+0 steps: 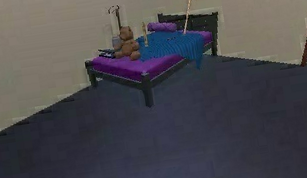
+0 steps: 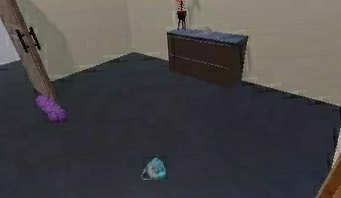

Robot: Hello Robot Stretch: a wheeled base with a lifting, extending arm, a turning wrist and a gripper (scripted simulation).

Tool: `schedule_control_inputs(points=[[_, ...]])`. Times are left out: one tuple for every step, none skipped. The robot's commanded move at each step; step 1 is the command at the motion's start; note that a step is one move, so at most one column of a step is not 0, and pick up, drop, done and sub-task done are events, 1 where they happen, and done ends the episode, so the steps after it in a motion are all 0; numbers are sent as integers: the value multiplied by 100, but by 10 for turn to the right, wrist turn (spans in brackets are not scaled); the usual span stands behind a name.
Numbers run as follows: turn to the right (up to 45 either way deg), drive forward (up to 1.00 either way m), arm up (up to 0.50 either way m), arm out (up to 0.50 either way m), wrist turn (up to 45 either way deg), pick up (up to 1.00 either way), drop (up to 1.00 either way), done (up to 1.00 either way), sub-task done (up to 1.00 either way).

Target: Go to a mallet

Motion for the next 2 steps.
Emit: schedule_control_inputs(points=[[0,50,0,0,0,0,0,0,0],[-270,0,0,0,0,0,0,0,0]])
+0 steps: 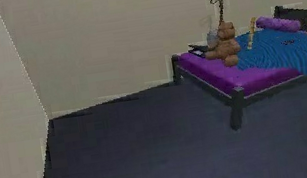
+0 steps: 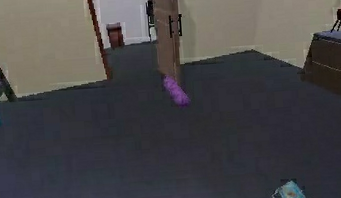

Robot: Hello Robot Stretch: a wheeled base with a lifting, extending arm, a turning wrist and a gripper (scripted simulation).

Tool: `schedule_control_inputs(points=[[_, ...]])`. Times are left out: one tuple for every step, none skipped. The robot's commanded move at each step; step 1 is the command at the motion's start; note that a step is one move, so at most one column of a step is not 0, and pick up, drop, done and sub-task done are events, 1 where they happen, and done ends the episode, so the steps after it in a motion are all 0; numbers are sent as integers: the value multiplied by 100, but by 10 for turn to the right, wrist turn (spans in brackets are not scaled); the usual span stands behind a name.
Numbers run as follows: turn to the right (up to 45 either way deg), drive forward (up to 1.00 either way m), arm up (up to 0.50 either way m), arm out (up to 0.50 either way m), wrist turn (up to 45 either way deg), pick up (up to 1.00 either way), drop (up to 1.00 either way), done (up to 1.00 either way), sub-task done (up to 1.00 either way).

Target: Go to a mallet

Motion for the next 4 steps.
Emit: schedule_control_inputs(points=[[0,100,0,0,0,0,0,0,0],[0,100,0,0,0,0,0,0,0],[-150,0,0,0,0,0,0,0,0],[0,15,0,0,0,0,0,0,0]])
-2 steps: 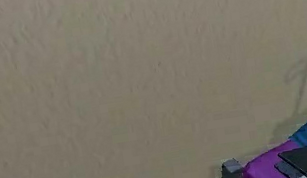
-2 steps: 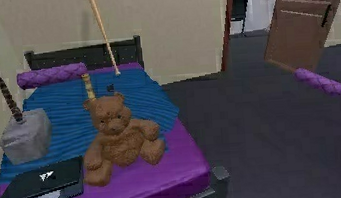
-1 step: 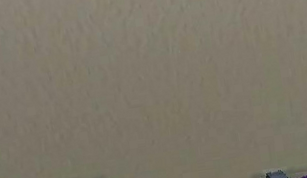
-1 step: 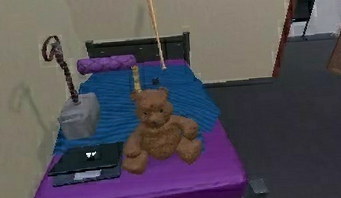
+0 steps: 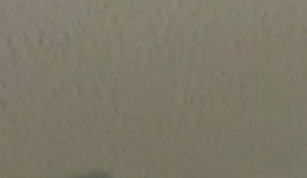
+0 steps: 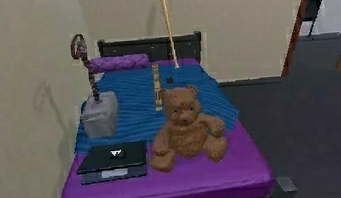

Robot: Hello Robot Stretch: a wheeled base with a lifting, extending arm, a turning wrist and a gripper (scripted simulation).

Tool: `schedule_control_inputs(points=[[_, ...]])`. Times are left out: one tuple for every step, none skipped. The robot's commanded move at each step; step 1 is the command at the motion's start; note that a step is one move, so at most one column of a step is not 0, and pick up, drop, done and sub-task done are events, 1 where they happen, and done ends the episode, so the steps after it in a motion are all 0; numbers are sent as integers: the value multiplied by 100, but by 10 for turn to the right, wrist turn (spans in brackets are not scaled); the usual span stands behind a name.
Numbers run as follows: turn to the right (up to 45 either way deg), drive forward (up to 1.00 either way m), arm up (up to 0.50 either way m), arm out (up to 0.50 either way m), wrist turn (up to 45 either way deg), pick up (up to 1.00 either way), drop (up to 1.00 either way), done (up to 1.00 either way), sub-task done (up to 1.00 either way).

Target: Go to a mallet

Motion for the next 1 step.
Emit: schedule_control_inputs(points=[[450,0,0,0,0,0,0,0,0]])
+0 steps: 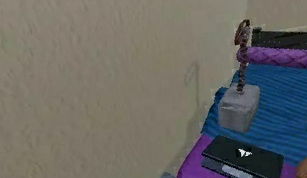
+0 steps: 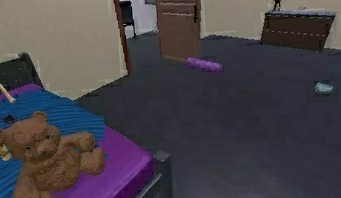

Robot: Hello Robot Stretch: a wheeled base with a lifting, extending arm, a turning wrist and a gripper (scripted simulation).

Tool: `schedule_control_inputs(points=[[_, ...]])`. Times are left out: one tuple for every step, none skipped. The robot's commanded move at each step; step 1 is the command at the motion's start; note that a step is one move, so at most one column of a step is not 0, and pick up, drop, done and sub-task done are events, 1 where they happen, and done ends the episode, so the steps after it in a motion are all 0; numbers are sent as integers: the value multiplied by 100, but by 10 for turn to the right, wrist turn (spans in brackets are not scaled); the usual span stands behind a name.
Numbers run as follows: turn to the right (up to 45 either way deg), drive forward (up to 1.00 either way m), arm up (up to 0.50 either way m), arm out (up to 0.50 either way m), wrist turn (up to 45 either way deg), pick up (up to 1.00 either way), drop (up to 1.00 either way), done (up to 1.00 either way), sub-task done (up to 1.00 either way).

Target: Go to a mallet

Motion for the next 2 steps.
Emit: schedule_control_inputs(points=[[210,0,0,0,0,0,0,0,0],[0,0,0,0,0,0,0,100,0]])
